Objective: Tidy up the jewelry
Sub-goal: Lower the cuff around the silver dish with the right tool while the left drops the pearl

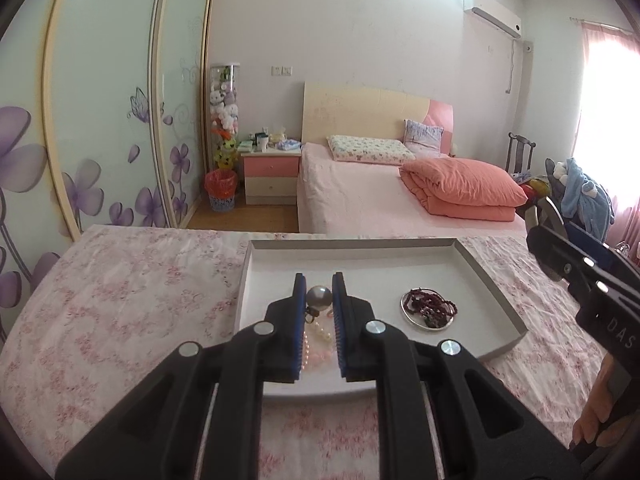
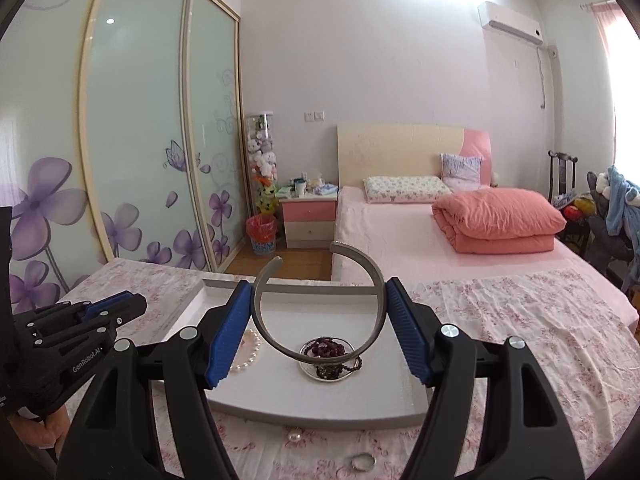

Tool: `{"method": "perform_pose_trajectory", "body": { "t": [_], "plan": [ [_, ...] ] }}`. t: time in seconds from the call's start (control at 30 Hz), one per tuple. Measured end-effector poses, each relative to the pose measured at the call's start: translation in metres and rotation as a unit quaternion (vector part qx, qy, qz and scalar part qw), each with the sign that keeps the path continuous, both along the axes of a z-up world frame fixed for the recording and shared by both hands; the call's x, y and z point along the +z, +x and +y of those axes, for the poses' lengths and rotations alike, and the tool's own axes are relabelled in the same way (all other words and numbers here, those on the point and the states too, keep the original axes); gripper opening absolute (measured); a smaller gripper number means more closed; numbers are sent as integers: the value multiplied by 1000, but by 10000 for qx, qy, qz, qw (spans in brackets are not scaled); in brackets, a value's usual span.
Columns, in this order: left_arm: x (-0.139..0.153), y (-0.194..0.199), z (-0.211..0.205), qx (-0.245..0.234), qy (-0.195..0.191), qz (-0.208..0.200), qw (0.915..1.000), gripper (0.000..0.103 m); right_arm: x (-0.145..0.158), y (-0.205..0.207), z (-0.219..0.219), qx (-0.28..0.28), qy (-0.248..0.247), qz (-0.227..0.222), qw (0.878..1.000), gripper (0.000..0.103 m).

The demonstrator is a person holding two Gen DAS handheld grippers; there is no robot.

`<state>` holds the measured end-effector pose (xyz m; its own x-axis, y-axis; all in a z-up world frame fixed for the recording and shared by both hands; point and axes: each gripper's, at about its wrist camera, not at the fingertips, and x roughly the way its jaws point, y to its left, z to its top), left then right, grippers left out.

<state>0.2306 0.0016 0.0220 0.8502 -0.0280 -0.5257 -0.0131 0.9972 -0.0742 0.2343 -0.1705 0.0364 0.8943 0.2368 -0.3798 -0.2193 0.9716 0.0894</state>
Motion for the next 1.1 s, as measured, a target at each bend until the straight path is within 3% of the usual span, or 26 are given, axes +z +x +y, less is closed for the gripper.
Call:
{"method": "perform_pose_trajectory", "body": {
  "t": [0.2,0.47,0.63,0.7,1.1],
  "plan": [
    [-26,51,3,-31,-204,514,9985,14,-36,47,1,38,16,756,9971,68],
    [-61,86,4,-127,-364,1110,9931,14,-74,79,12,25,-195,1587,9871,68],
    [-70,94,4,-183,-480,1212,9913,18,-80,85,18,86,-213,1766,9840,68],
    [-70,93,7,-167,-608,1207,9907,36,-79,82,16,87,-204,1724,9848,70],
    [-53,67,31,90,-765,1010,9919,38,-60,67,-6,-129,-67,1481,9889,72]
  ]
}}
